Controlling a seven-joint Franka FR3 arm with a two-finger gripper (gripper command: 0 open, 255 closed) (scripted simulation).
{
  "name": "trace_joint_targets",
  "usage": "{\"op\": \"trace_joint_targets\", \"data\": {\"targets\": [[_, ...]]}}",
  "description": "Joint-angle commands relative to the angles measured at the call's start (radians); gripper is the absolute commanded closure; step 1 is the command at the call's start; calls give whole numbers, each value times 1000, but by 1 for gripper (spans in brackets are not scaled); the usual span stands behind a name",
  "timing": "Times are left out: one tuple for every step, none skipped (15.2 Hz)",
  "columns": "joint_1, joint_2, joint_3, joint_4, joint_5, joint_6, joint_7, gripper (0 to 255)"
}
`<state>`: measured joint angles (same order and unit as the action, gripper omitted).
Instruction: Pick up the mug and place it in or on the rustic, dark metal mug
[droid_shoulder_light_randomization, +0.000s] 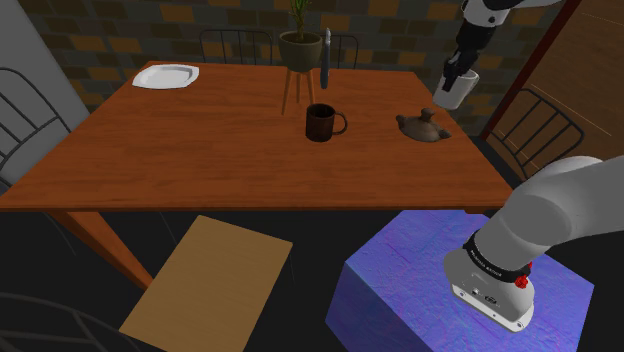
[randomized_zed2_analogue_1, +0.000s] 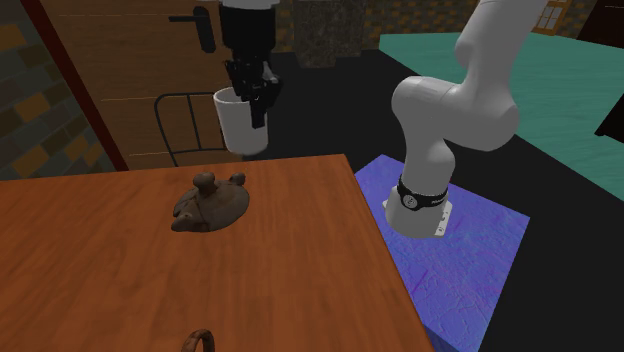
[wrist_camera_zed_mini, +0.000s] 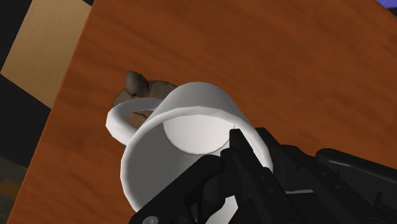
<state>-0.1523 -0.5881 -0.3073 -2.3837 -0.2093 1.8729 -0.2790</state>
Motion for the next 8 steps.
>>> {"op": "trace_joint_targets", "data": {"targets": [[24, 29, 34, 20, 23, 4, 44, 255], [35, 50, 48, 35, 34, 7, 63, 255], [46, 71, 62, 51, 45, 9, 82, 255], [57, 92, 75, 69, 55, 12, 100, 255], [67, 115, 89, 87, 65, 14, 118, 255], [78, 138, 102, 107, 74, 15, 135, 255], [87, 161, 114, 127, 83, 16, 152, 255], [97, 186, 126, 149, 91, 17, 169, 255]]}}
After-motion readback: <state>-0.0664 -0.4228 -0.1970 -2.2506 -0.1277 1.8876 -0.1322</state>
